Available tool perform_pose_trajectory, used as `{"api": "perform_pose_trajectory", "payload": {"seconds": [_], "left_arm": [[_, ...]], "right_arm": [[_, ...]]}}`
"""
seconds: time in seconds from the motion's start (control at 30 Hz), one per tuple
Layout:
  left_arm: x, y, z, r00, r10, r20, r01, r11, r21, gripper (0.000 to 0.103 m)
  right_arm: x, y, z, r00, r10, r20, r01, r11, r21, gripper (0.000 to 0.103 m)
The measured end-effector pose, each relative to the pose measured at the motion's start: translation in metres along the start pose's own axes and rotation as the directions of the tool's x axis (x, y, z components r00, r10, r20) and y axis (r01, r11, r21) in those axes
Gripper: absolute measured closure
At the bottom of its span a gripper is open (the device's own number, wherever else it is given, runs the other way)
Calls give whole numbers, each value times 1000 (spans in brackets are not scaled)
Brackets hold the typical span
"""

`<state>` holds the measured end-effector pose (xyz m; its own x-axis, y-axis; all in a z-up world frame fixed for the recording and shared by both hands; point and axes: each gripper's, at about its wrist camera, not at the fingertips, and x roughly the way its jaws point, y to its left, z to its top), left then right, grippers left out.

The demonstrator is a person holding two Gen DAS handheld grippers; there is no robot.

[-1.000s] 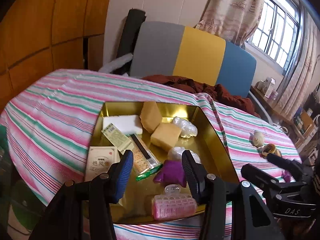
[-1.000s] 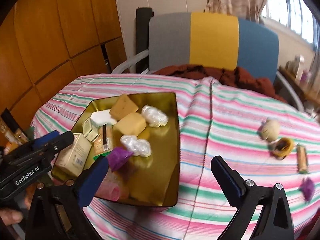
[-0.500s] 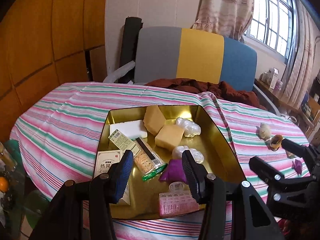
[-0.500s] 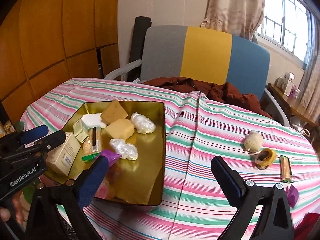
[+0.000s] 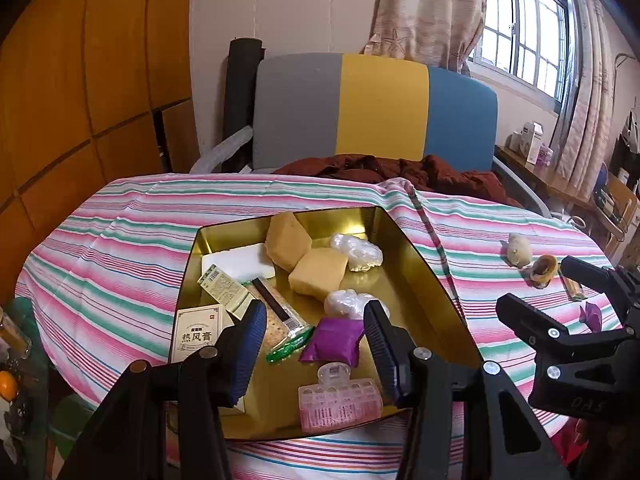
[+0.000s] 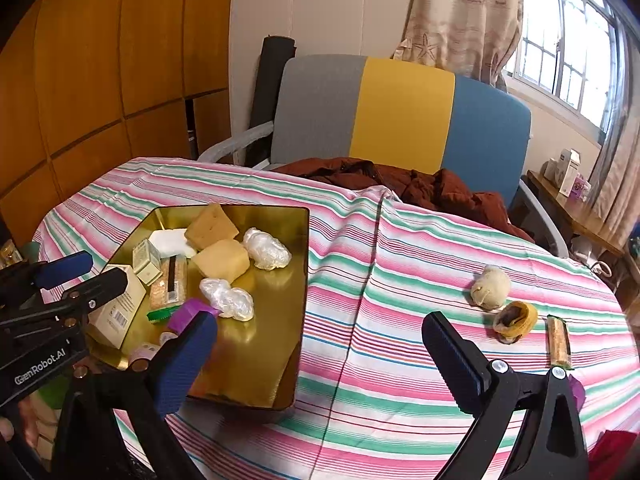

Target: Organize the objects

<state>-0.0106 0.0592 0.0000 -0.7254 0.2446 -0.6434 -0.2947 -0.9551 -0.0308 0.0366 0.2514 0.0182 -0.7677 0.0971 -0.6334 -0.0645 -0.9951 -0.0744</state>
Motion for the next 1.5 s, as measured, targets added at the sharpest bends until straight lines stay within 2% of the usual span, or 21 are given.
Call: {"api": "perform_pose_trajectory", "payload": {"seconds": [0.33,0.77,0.9,1.1,1.17,1.3,1.43,1.5], "left_arm": [[9,-8,-3,1000,-17,-18,18,1000,22,52],[14,-25,-4,994,-107,-26,108,993,54,52],[14,-32,-3,992,-127,-26,129,989,77,52],[17,-45,-3,987,-157,-44,161,981,105,52],[17,-51,-3,984,-170,-50,175,977,122,52],[18,-66,-3,979,-195,-58,202,967,154,52],[19,-83,1,972,-224,-66,232,954,188,52],[21,-95,4,969,-236,-73,246,948,203,52]], "right_arm": [[10,-23,-3,998,-45,-45,46,999,20,0],[17,-66,0,992,-92,-84,96,994,51,0],[17,-96,-2,987,-126,-98,134,987,84,0],[16,-164,-9,968,-207,-139,230,957,176,0],[15,-194,-14,959,-232,-160,266,935,234,0],[11,-259,-30,935,-300,-191,352,857,377,0],[5,-320,-53,910,-354,-217,414,731,543,0],[4,-342,-68,907,-349,-236,417,658,627,0]]}}
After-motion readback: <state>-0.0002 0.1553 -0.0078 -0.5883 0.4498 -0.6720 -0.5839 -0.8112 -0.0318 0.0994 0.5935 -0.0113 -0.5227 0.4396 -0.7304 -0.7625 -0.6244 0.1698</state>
